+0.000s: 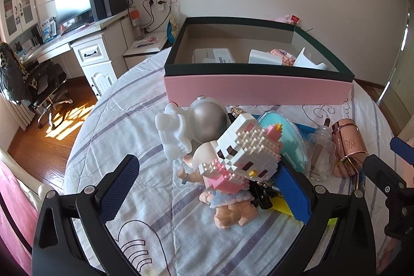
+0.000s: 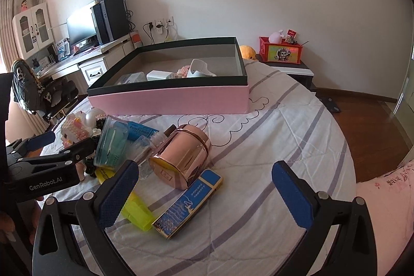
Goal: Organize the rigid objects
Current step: 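Grasp the Hello Kitty block figure with the left gripper while the right grasps the rose-gold cup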
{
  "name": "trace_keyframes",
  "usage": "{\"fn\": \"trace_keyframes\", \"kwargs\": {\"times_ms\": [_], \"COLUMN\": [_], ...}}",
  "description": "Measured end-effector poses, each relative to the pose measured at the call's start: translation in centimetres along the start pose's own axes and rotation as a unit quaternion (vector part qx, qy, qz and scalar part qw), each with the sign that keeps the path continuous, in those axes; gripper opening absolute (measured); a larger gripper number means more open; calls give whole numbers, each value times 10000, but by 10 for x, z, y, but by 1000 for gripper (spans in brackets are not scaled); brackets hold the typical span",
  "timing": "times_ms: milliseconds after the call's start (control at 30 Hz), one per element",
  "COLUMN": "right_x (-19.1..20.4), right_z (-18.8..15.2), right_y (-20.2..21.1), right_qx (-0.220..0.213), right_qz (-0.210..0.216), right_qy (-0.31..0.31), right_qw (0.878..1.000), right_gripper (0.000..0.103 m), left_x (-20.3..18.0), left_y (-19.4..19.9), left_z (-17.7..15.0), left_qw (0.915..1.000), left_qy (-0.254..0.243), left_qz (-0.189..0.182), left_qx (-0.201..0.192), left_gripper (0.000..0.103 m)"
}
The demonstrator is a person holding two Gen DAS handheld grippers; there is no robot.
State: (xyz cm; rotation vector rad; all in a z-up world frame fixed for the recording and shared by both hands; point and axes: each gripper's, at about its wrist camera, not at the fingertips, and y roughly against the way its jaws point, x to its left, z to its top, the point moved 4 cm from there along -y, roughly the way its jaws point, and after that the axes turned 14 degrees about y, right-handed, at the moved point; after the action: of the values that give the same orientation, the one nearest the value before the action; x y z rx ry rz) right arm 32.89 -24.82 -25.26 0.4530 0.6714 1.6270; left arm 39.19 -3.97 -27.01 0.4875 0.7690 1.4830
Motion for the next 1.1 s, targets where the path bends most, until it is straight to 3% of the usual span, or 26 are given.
{"fn": "trace_keyframes", "kwargs": {"times_ms": [100, 167, 300, 467, 567, 700, 900, 1000, 1100], "right_x": [3, 4, 7, 6, 9, 7, 2, -3, -6], "right_z": [5, 9, 13, 16, 15, 15, 12, 11, 10], "right_y": [-12, -22, -41, -58, -58, -46, -41, -38, -39], "right_qx": [111, 205, 398, 443, 342, 174, 84, 26, 21], "right_qz": [100, 118, 442, 1168, 1534, 1468, 1415, 1404, 1421], "right_qy": [81, 175, 275, 224, 191, 155, 84, 14, -61], "right_qw": [9999, 9996, 9978, 9919, 9874, 9889, 9899, 9901, 9898], "right_gripper": [103, 103, 103, 102, 84, 58, 56, 56, 56], "left_x": [3, 0, -7, -3, 0, 8, 17, 16, 10], "left_y": [-1, 0, 3, 4, 6, 11, 17, 25, 23], "left_z": [0, -2, -2, -1, -3, -5, -1, 5, 15], "left_qw": [9988, 9980, 9986, 9980, 9977, 9971, 9972, 9968, 9973], "left_qy": [174, 84, -197, -95, -66, 50, 210, 167, -26], "left_qz": [-443, -607, -479, -617, -674, -758, -719, -764, -672], "left_qx": [124, 143, -46, 7, 22, 77, 11, -179, -302], "left_gripper": [84, 65, 57, 56, 56, 57, 62, 80, 83]}}
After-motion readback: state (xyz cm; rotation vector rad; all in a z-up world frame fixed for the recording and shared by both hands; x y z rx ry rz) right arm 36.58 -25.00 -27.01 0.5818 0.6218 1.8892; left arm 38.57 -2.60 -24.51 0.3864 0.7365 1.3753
